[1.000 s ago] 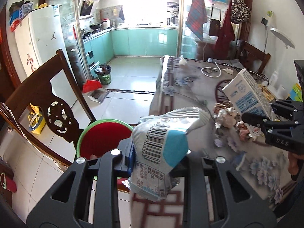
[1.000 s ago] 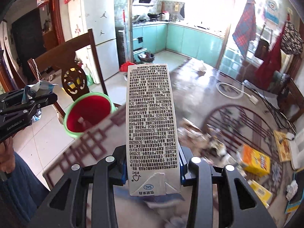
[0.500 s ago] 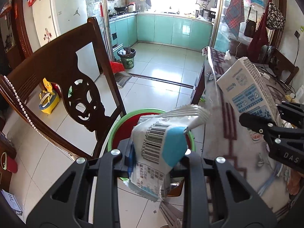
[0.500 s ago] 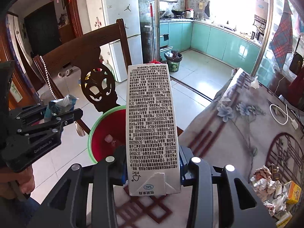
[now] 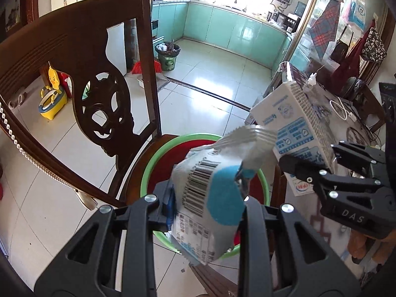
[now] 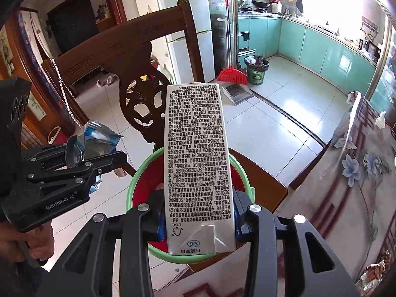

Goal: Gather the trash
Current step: 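Open both tools to drop the wrapper and carton into the bin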

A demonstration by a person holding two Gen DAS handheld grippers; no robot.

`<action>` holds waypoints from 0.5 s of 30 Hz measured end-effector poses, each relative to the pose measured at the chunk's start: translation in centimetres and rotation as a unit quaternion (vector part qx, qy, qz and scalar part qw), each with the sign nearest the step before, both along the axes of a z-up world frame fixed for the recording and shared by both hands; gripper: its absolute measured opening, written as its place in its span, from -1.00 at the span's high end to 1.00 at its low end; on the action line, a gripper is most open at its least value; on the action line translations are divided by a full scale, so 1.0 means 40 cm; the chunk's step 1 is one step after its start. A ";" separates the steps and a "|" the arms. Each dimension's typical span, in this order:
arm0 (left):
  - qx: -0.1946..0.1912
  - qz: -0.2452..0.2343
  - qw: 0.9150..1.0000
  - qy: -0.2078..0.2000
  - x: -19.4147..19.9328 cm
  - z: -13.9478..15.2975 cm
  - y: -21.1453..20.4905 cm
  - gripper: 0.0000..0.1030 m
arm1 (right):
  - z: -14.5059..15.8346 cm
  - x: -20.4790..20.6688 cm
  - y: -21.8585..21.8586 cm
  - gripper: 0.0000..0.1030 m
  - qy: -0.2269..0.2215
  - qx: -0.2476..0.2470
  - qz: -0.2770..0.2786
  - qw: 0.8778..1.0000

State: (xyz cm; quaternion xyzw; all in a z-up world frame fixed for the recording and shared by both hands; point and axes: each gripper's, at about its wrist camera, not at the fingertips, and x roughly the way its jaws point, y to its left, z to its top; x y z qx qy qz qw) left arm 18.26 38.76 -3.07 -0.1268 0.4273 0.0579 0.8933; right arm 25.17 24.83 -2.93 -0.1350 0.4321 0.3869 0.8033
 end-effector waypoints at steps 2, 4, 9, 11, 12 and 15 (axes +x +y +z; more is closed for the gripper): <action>-0.008 0.007 1.000 -0.008 0.004 0.012 0.009 0.51 | -0.024 -0.001 0.006 0.28 0.006 -0.004 0.006 1.000; -0.013 0.007 1.000 -0.016 0.014 0.024 0.010 0.51 | -0.049 -0.002 0.009 0.28 0.018 -0.005 0.012 1.000; -0.014 0.007 1.000 -0.020 0.043 0.033 0.003 0.51 | -0.091 0.000 0.017 0.28 0.037 -0.010 0.011 0.999; -0.016 0.009 1.000 -0.023 0.051 0.037 0.003 0.50 | -0.098 0.003 0.022 0.28 0.037 -0.014 0.011 0.999; -0.019 0.010 0.999 -0.025 0.054 0.039 0.005 0.51 | -0.100 0.006 0.025 0.28 0.038 -0.015 0.010 0.999; -0.025 0.016 0.999 -0.029 0.065 0.046 0.011 0.50 | -0.102 0.018 0.032 0.28 0.046 -0.012 0.010 0.999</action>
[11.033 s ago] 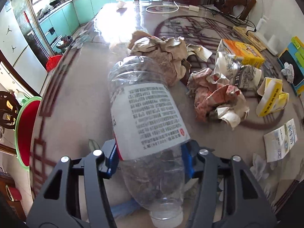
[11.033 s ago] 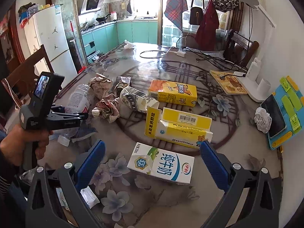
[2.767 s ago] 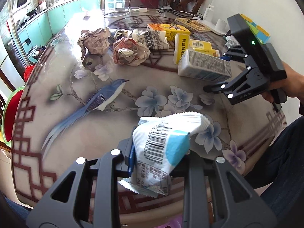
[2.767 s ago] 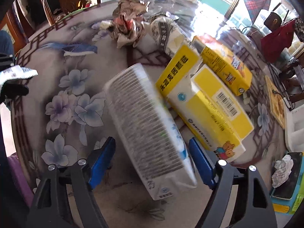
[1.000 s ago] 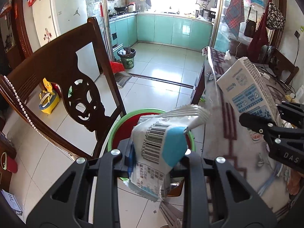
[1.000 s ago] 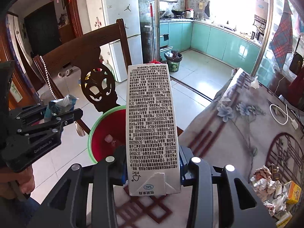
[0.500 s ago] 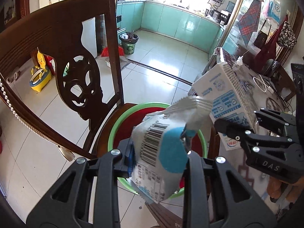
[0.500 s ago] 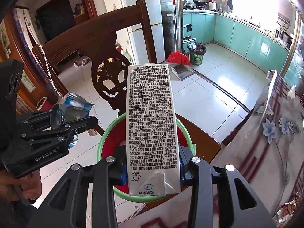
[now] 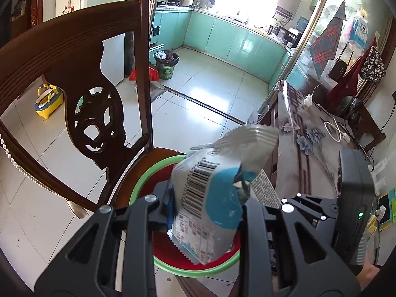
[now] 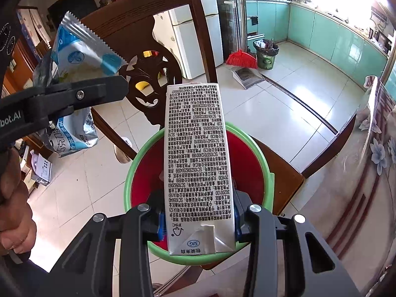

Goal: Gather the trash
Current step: 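Open both tools to drop the wrapper and carton into the bin, then move both tools back over the table toward the crumpled paper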

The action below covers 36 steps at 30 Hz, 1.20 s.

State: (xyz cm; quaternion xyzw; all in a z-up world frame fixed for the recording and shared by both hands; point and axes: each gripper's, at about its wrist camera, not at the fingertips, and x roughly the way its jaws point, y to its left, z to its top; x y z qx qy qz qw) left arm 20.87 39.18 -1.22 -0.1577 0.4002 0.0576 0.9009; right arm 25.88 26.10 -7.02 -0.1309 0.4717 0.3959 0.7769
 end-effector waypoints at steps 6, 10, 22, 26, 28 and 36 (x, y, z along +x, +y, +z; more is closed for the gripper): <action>-0.003 0.024 1.000 -0.010 0.018 0.010 0.006 -0.20 | -0.006 0.014 0.007 0.13 0.011 -0.002 0.002 1.000; -0.014 0.039 0.999 -0.020 0.014 0.019 0.017 -0.48 | -0.004 0.012 -0.011 -0.42 0.009 0.013 -0.006 1.000; -0.038 0.052 0.996 -0.059 -0.002 0.056 0.015 -0.90 | 0.040 -0.015 -0.086 -0.85 -0.012 0.056 -0.022 0.998; -0.035 0.050 0.996 -0.062 -0.014 0.070 -0.002 -0.90 | 0.068 -0.038 -0.120 -0.85 -0.024 0.052 -0.030 0.998; -0.032 0.044 0.996 -0.066 -0.028 0.082 -0.020 -0.90 | 0.086 -0.057 -0.150 -0.86 -0.031 0.049 -0.040 0.998; 0.007 -0.001 0.997 -0.083 -0.114 0.148 -0.168 -0.90 | 0.172 -0.153 -0.326 -0.87 -0.061 0.041 -0.085 0.994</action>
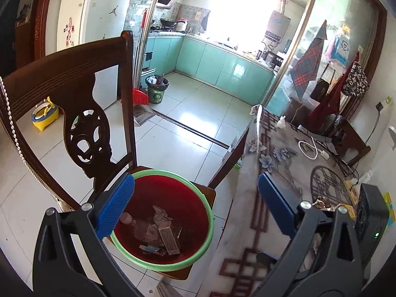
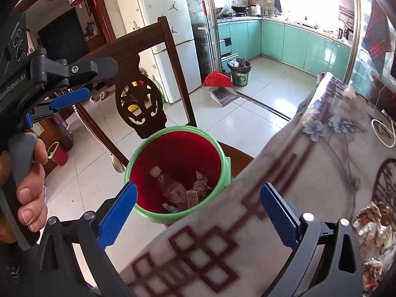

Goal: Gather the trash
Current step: 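Move both tools back over the table toward the crumpled paper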

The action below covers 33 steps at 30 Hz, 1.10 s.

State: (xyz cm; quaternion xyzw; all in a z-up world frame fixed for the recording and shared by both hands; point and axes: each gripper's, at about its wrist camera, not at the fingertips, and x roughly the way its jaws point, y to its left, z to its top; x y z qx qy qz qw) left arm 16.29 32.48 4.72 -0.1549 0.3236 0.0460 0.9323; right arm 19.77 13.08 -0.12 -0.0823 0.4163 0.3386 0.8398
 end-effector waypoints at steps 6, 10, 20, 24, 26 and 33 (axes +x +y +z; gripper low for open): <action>0.043 -0.047 0.998 -0.006 -0.057 0.047 -0.145 -0.90 | 0.058 -0.074 -0.181 -0.87 -0.019 -0.003 -0.039 0.999; 0.039 -0.084 0.996 -0.004 -0.100 0.053 -0.244 -0.90 | 0.084 -0.115 -0.309 -0.87 -0.030 -0.009 -0.071 0.997; 0.032 -0.184 0.982 0.011 -0.146 0.044 -0.518 -0.90 | 0.100 -0.202 -0.640 -0.87 -0.046 -0.041 -0.151 0.987; 0.035 -0.218 0.975 0.016 -0.150 0.038 -0.622 -0.90 | 0.093 -0.229 -0.750 -0.87 -0.047 -0.050 -0.177 0.982; 0.041 -0.233 0.971 0.019 -0.151 0.030 -0.667 -0.90 | 0.089 -0.238 -0.798 -0.87 -0.048 -0.056 -0.189 0.979; 0.054 -0.287 0.956 0.033 -0.139 -0.011 -0.815 -0.90 | 0.071 -0.244 -0.936 -0.87 -0.047 -0.066 -0.216 0.973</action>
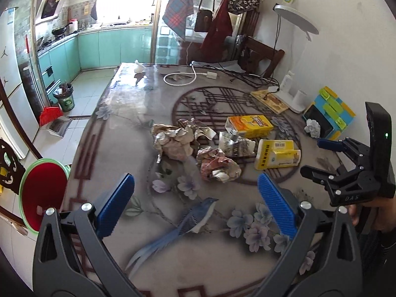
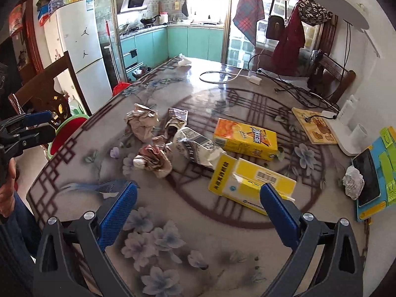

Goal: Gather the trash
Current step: 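Move both tools back over the table toward the crumpled paper, then grasp the crumpled brown-red paper with the left tool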

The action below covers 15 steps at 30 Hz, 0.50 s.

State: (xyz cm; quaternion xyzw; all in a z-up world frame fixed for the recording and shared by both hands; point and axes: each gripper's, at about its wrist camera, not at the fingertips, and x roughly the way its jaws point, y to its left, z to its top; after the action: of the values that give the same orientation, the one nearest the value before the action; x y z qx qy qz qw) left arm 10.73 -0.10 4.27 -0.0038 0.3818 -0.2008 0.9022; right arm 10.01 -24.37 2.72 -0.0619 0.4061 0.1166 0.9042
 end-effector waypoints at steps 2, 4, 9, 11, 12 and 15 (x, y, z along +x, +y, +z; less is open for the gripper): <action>0.007 -0.016 1.000 0.004 0.007 -0.017 -0.035 -0.91 | -0.008 0.003 -0.029 -0.87 0.001 -0.007 0.001 1.000; 0.018 -0.028 0.999 0.007 0.018 -0.035 -0.070 -0.90 | -0.018 0.011 -0.050 -0.87 0.001 -0.019 0.005 1.000; 0.037 -0.046 0.998 0.022 0.055 -0.094 -0.143 -0.90 | -0.051 0.035 -0.091 -0.87 0.003 -0.037 0.022 0.999; 0.044 -0.046 0.997 0.032 0.074 -0.122 -0.166 -0.90 | -0.066 0.050 -0.105 -0.87 0.008 -0.042 0.025 0.999; 0.046 -0.045 0.997 0.037 0.083 -0.135 -0.175 -0.90 | -0.073 0.058 -0.113 -0.87 0.010 -0.044 0.028 0.999; 0.054 -0.036 0.997 0.052 0.121 -0.174 -0.201 -0.90 | -0.085 0.076 -0.133 -0.87 0.013 -0.044 0.034 0.998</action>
State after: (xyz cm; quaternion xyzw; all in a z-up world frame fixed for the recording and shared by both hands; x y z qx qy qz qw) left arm 15.59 -8.16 -2.70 0.0481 0.4387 -0.2119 0.8720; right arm 13.04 -29.69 -0.67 -0.1136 0.4201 0.1299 0.8909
